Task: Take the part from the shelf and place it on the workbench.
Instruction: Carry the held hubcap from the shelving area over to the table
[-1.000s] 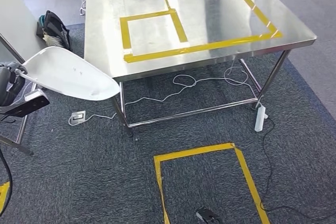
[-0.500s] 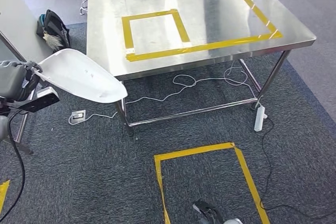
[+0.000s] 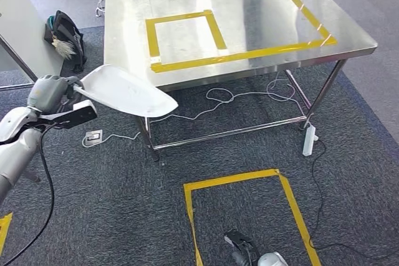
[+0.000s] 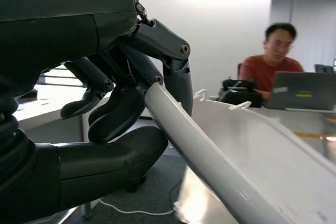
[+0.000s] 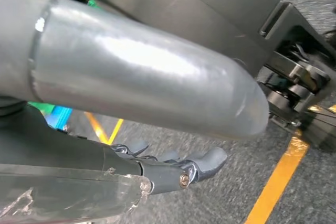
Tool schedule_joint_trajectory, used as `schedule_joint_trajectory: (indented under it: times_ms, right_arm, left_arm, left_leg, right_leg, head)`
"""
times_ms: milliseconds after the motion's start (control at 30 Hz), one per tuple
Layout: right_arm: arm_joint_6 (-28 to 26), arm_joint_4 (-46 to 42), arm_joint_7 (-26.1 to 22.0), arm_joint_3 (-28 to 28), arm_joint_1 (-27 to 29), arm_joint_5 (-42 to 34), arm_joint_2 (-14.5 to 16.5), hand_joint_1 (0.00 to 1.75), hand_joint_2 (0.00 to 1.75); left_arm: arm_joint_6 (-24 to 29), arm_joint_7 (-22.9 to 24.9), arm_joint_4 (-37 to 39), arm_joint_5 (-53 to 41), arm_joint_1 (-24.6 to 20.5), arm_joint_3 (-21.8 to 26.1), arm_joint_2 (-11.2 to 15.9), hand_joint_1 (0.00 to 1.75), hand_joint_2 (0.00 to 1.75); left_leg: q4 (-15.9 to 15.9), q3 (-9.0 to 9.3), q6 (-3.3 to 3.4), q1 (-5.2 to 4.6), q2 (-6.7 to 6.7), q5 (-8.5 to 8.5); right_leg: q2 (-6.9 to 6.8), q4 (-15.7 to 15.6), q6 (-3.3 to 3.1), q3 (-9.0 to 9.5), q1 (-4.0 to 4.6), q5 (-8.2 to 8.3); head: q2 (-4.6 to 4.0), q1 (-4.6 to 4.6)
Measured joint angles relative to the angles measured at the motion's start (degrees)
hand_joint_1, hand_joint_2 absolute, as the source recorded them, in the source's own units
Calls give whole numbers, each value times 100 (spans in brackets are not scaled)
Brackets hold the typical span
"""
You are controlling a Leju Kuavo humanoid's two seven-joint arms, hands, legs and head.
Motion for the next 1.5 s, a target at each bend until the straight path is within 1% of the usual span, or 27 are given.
schedule_joint_trajectory:
  times_ms: [67, 100, 133, 233, 367, 500, 667, 833, 1000, 1133, 1200, 1267, 1333, 1367, 1400, 1433, 1467, 1500]
  right_arm:
    - [2, 0, 33, -30, 56, -43, -12, 0, 0]
    - [15, 0, 56, -36, 70, -49, -17, 0, 0]
    - [28, 0, 78, -38, 76, -56, -19, 0, 0]
    - [18, 2, 85, -54, 79, -113, -19, 0, 0]
    - [48, 8, 84, -85, 81, -171, -19, 0, 0]
    - [416, 38, 84, -84, 37, -200, -27, 0, 0]
    - [488, 128, 84, -76, -46, -276, -30, 0, 0]
    - [464, 178, 84, -65, -59, -352, -30, 0, 0]
    - [431, 199, 84, -64, -61, -405, -30, 0, 0]
    - [423, 208, 84, -62, -60, -462, -30, 0, 0]
    - [424, 209, 84, -62, -59, -486, -30, 0, 0]
    - [425, 209, 84, -62, -60, -509, -30, 0, 0]
    - [425, 209, 84, -62, -63, -536, -30, 0, 0]
    - [425, 209, 84, -61, -66, -549, -31, 0, 0]
    - [424, 209, 84, -61, -66, -560, -31, 0, 0]
    - [424, 210, 83, -60, -63, -570, -33, 0, 0]
    - [423, 211, 81, -59, -58, -579, -34, 0, 0]
    - [422, 213, 80, -59, -49, -586, -37, 0, 0]
  left_arm:
    - [-411, 491, -933, 79, 104, -293, 47, 175, 175]
    - [-493, 555, -1276, 149, 137, -387, 65, 175, 175]
    - [-513, 482, -1523, 240, 165, -449, 70, 175, 175]
    - [-477, 38, -1976, 537, 256, -556, 68, 175, 175]
    - [-594, -84, -2514, 886, 419, -628, 65, 175, 175]
    - [-706, -206, -2643, 1147, 443, -617, 3, 175, 175]
    - [-847, -289, -2649, 1286, 420, -577, -85, 175, 175]
    - [-1083, -97, -2695, 1311, 367, -561, -149, 175, 175]
    - [-1416, 208, -2797, 1270, 264, -573, -217, 175, 175]
    - [-1688, 365, -2963, 1264, 173, -612, -262, 175, 175]
    - [-1776, 395, -3065, 1272, 148, -639, -274, 175, 175]
    - [-1816, 406, -3172, 1278, 118, -676, -281, 175, 175]
    - [-1834, 427, -3295, 1279, 95, -704, -293, 175, 175]
    - [-1838, 442, -3351, 1279, 78, -716, -302, 175, 175]
    - [-1840, 462, -3395, 1280, 63, -727, -312, 175, 175]
    - [-1841, 479, -3425, 1281, 52, -739, -320, 175, 175]
    - [-1842, 490, -3446, 1281, 48, -753, -325, 175, 175]
    - [-1842, 498, -3461, 1283, 57, -764, -333, 175, 175]
  left_leg:
    - [0, -23, 5, 0, -14, 4]
    - [0, -29, 6, -2, -17, 4]
    - [0, -32, 6, -3, -14, 3]
    - [0, -34, 7, -7, -2, 3]
    - [0, -38, 9, -7, -4, 6]
    - [0, -39, 13, -6, -4, 11]
    - [0, -39, 12, -6, -4, 18]
    - [1, -41, 16, -7, -4, 21]
    - [1, -42, 18, -7, -4, 23]
    - [1, -42, 18, -7, -4, 23]
    - [27, -54, 62, -17, -4, 3]
    - [35, -62, 150, -35, -4, -33]
    - [-100, 22, 220, -17, -3, -6]
    - [-177, 79, 240, 0, -1, 16]
    - [-241, 132, 248, 20, 1, 33]
    - [-262, 157, 249, 28, 4, 26]
    - [-261, 165, 248, 34, 4, 11]
    - [-254, 169, 238, 42, 2, -8]
  right_leg:
    - [-17, 0, 3, -5, 2, 1]
    - [-15, 0, 4, -10, 2, 2]
    - [-6, 0, 5, -15, 0, 5]
    - [9, -2, 7, -26, -5, 12]
    - [1, -3, 9, -27, -6, 13]
    - [3, -3, 12, -29, -5, 18]
    - [3, -3, 15, -28, -6, 26]
    - [1, -3, 20, -29, -7, 29]
    - [2, -3, 22, -30, -7, 31]
    - [2, -4, 22, -30, -7, 31]
    - [2, -15, 47, -29, -25, 37]
    - [0, -53, 91, -15, -46, 40]
    - [-6, -87, 129, 6, -37, 37]
    - [-10, -14, 149, -24, -32, -18]
    - [-15, 187, 169, -117, -30, -131]
    - [-19, 516, 191, -280, -39, -299]
    - [-20, 916, 217, -480, -50, -483]
    - [-22, 1259, 247, -666, -65, -607]
  head:
    - [0, 4]
    - [0, 5]
    - [0, 4]
    - [0, 3]
    - [0, 3]
    - [0, 2]
    - [0, 3]
    - [0, 3]
    - [0, 3]
    - [0, 3]
    - [0, -1]
    - [0, -3]
    - [0, 4]
    - [0, 16]
    - [0, 32]
    - [0, 46]
    - [0, 56]
    - [0, 59]
